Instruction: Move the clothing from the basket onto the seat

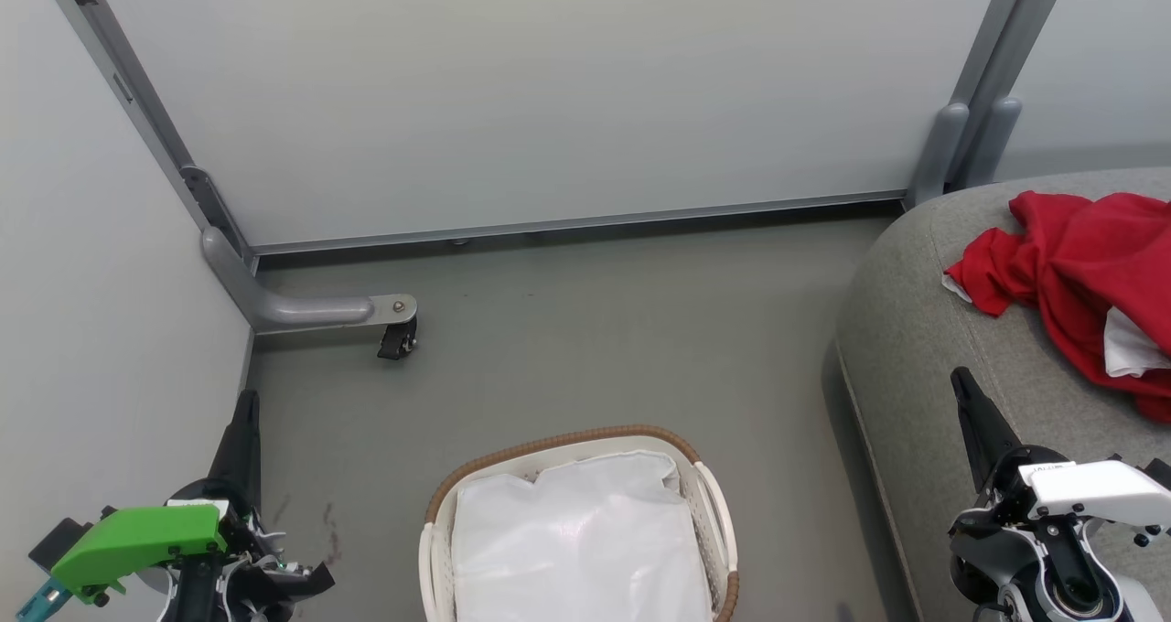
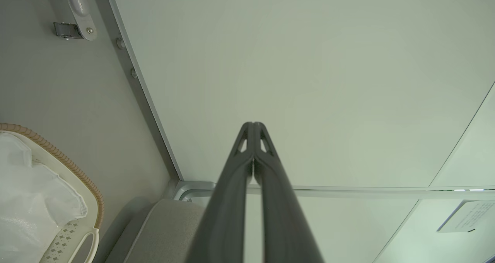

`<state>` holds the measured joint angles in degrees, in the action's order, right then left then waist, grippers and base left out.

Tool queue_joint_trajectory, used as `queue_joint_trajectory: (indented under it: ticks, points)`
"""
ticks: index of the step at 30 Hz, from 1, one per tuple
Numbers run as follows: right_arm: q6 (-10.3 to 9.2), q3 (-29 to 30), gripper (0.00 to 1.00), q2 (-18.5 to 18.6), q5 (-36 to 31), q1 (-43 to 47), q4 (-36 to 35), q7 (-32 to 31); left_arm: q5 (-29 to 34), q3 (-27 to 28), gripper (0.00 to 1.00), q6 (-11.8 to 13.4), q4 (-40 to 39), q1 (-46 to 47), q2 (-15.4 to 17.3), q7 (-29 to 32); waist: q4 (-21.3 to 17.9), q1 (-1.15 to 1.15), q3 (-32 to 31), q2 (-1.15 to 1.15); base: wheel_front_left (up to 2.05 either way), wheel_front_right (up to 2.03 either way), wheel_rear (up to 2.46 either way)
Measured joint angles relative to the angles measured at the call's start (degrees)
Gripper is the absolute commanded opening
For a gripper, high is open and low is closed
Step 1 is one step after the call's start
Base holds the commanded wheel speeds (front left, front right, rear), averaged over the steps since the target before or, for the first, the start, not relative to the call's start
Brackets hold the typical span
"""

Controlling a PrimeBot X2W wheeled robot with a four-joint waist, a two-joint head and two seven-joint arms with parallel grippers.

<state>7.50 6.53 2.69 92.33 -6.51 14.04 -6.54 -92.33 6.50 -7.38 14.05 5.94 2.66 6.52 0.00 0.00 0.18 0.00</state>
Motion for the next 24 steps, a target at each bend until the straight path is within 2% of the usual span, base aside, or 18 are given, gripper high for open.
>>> queue_joint_trajectory:
  ticks: [24]
  points:
    - [0.00,0.00,0.00,0.00,0.00,0.01,0.00,0.00,0.00,0.00,0.00,0.00,0.00,0.00,0.00,0.00,0.00,0.00,0.00,0.00,0.00,0.00,0.00]
